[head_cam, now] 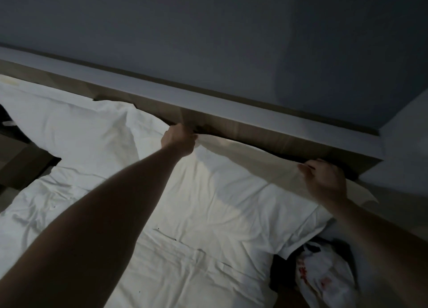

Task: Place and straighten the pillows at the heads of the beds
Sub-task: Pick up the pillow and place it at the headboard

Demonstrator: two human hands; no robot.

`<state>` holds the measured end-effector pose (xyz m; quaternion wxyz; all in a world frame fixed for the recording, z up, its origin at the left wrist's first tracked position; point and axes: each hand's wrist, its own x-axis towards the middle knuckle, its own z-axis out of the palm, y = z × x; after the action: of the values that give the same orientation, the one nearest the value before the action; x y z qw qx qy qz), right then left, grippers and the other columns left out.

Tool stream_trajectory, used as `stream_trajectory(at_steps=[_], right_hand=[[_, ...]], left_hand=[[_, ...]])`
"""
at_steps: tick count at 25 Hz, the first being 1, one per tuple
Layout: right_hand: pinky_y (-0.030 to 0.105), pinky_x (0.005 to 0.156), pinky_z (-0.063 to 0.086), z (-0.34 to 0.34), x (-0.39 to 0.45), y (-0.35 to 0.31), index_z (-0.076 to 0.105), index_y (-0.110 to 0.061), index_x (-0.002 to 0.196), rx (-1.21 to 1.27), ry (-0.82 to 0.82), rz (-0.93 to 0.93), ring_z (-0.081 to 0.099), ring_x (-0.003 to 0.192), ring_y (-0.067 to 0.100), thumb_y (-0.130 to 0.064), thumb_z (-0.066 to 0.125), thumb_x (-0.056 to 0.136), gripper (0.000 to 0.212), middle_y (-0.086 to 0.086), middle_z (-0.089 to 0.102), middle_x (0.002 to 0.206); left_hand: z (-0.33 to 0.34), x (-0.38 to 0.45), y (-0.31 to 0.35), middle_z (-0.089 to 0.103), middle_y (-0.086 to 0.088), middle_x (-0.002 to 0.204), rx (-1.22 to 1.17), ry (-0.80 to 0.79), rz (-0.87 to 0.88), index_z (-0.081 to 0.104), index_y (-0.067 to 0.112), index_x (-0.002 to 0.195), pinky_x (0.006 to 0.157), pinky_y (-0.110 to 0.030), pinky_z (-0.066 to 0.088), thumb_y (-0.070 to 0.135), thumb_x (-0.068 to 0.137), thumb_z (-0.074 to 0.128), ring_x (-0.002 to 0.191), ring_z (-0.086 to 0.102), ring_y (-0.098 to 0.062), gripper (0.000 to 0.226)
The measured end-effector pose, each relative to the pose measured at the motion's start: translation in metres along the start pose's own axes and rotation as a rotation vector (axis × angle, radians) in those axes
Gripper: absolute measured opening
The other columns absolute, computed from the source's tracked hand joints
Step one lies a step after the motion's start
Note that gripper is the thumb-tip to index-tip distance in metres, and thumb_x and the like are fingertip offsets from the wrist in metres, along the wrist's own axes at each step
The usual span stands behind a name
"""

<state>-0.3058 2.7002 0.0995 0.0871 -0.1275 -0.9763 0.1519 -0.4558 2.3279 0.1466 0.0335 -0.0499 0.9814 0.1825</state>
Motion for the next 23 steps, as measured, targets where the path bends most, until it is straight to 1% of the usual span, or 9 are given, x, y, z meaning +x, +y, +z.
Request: stream_trajectory(at_steps=[3, 7, 11, 13, 15, 16, 18, 20, 23], right_hand=[[0.045, 0.077, 0.05, 0.003, 0.0, 0.004, 0.075, -0.014, 0.087, 0.03, -0.009, -0.001, 0.068, 0.081, 0.038, -0.032, 0.058, 0.104, 0.03, 0.012, 0.07, 0.085], [0.043, 0.073, 0.049, -0.004, -0.005, 0.016, 0.077, -0.011, 0.09, 0.076, 0.158, -0.051, 0.067, 0.078, 0.037, -0.036, 0.051, 0.103, 0.039, 0.012, 0.071, 0.087], [0.046, 0.079, 0.05, -0.001, -0.008, 0.019, 0.078, -0.012, 0.099, 0.11, 0.062, 0.044, 0.068, 0.086, 0.038, -0.034, 0.051, 0.098, 0.035, 0.014, 0.075, 0.092], [0.047, 0.081, 0.051, 0.001, -0.013, 0.029, 0.078, -0.012, 0.102, 0.0, 0.066, 0.078, 0.067, 0.089, 0.039, -0.033, 0.052, 0.101, 0.033, 0.013, 0.076, 0.097], [0.045, 0.081, 0.05, 0.003, -0.023, 0.046, 0.077, -0.011, 0.101, -0.151, 0.001, 0.075, 0.066, 0.09, 0.039, -0.036, 0.042, 0.101, 0.044, 0.014, 0.076, 0.099], [0.045, 0.079, 0.05, 0.002, -0.026, 0.052, 0.077, -0.009, 0.099, -0.142, -0.013, 0.097, 0.066, 0.087, 0.04, -0.034, 0.039, 0.1, 0.045, 0.016, 0.076, 0.096], [0.045, 0.074, 0.051, -0.004, -0.027, 0.062, 0.076, -0.008, 0.093, -0.066, 0.075, 0.151, 0.066, 0.079, 0.041, -0.027, 0.043, 0.096, 0.039, 0.021, 0.074, 0.087], [0.045, 0.071, 0.049, -0.01, -0.024, 0.066, 0.077, -0.007, 0.093, -0.045, 0.198, 0.171, 0.065, 0.076, 0.042, -0.023, 0.047, 0.095, 0.034, 0.021, 0.073, 0.084], [0.045, 0.073, 0.047, -0.008, -0.03, 0.064, 0.078, -0.01, 0.096, -0.06, 0.279, 0.229, 0.066, 0.084, 0.043, -0.023, 0.051, 0.095, 0.031, 0.019, 0.074, 0.09]], left_hand=[[0.005, 0.004, 0.006, 0.075, -0.015, 0.111, 0.031, 0.02, 0.023, 0.076, 0.014, 0.11, 0.084, -0.042, 0.058, 0.04, 0.097, 0.064, 0.104, 0.069, -0.039, 0.031], [0.001, 0.017, 0.013, 0.076, -0.012, 0.108, 0.0, 0.078, 0.079, 0.078, 0.023, 0.107, 0.078, -0.038, 0.053, 0.044, 0.096, 0.063, 0.102, 0.07, -0.037, 0.028], [0.019, 0.014, 0.015, 0.076, -0.013, 0.109, 0.09, 0.032, 0.073, 0.078, 0.023, 0.108, 0.076, -0.036, 0.048, 0.043, 0.097, 0.063, 0.102, 0.07, -0.039, 0.028], [0.026, 0.014, 0.016, 0.076, -0.013, 0.107, 0.087, 0.05, 0.071, 0.078, 0.024, 0.109, 0.077, -0.036, 0.048, 0.041, 0.097, 0.063, 0.102, 0.07, -0.039, 0.025], [0.028, 0.018, 0.016, 0.077, -0.012, 0.106, 0.089, 0.068, 0.09, 0.077, 0.026, 0.11, 0.08, -0.037, 0.051, 0.038, 0.098, 0.062, 0.101, 0.07, -0.039, 0.023], [0.027, 0.019, 0.015, 0.077, -0.013, 0.105, 0.092, 0.079, 0.101, 0.077, 0.026, 0.11, 0.08, -0.038, 0.052, 0.037, 0.098, 0.061, 0.1, 0.07, -0.04, 0.022], [0.026, 0.019, 0.016, 0.077, -0.013, 0.104, 0.089, 0.121, 0.132, 0.077, 0.025, 0.106, 0.076, -0.037, 0.049, 0.035, 0.097, 0.061, 0.099, 0.07, -0.041, 0.021], [0.026, 0.016, 0.018, 0.076, -0.013, 0.102, 0.065, 0.169, 0.163, 0.076, 0.024, 0.104, 0.072, -0.036, 0.044, 0.035, 0.098, 0.059, 0.096, 0.069, -0.042, 0.021], [0.03, 0.008, 0.021, 0.075, -0.013, 0.105, 0.04, 0.184, 0.173, 0.073, 0.024, 0.106, 0.072, -0.037, 0.045, 0.036, 0.099, 0.058, 0.096, 0.069, -0.042, 0.021]])
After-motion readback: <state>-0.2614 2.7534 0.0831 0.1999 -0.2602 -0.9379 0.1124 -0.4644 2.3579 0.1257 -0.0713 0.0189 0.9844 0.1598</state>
